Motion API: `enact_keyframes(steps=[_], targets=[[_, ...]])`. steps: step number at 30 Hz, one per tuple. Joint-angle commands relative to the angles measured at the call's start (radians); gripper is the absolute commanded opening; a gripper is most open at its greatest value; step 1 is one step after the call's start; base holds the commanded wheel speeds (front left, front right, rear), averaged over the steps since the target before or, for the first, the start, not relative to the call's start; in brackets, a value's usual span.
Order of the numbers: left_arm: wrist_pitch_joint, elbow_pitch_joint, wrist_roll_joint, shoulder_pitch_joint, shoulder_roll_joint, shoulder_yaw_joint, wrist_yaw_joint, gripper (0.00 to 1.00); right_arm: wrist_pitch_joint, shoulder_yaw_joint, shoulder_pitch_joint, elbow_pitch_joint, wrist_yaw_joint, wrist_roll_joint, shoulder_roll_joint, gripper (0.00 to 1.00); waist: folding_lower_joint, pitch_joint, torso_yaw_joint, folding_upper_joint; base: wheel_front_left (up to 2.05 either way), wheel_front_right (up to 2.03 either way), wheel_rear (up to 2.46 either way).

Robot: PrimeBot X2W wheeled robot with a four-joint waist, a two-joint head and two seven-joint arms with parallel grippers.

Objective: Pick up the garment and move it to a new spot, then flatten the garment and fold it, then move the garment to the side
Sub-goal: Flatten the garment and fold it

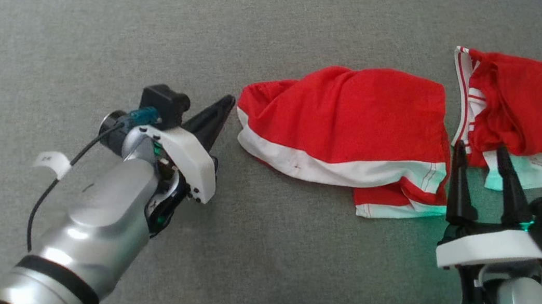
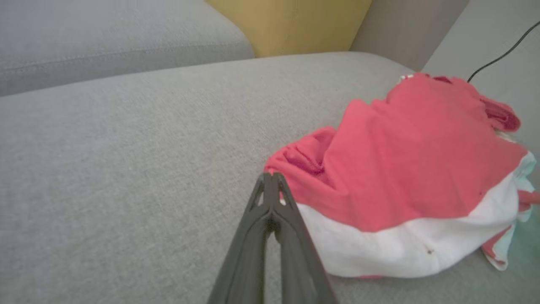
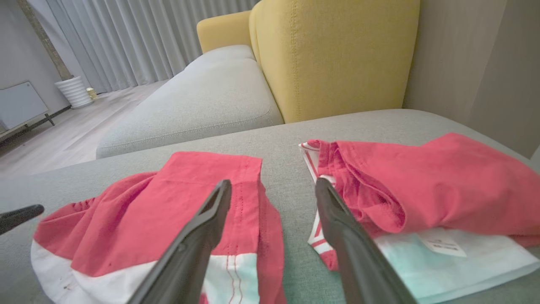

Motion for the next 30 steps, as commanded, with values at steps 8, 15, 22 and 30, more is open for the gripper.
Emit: enact_keyframes(steps=[8, 15, 22, 30], targets=[[-0.02, -0.141, 0.0, 0.019, 0.043, 0.135, 0.037, 0.0, -0.004, 0.059, -0.001, -0.025, -0.001, 0.01, -0.001, 1.0, 0.0, -0.034, 0.019, 0.0, 0.0, 0.0, 0.0], [-0.02, -0.343, 0.008, 0.206, 0.042, 0.317, 0.09, 0.17, -0.023, 0.075, 0.025, -0.031, -0.001, -0.002, -0.001, 1.0, 0.0, -0.081, 0.069, 0.0, 0.0, 0.0, 0.0], [-0.02, -0.482, 0.035, 0.423, -0.019, 0.444, 0.108, 1.0, -0.005, 0.07, 0.045, -0.038, -0.001, -0.023, -0.001, 1.0, 0.0, -0.116, 0.13, 0.0, 0.0, 0.0, 0.0], [-0.02, -0.491, 0.085, 0.43, -0.052, 0.476, 0.076, 1.0, 0.077, 0.168, -0.028, -0.081, -0.001, -0.059, -0.04, 1.0, 0.0, -0.107, 0.191, 0.0, 0.0, 0.0, 0.0]])
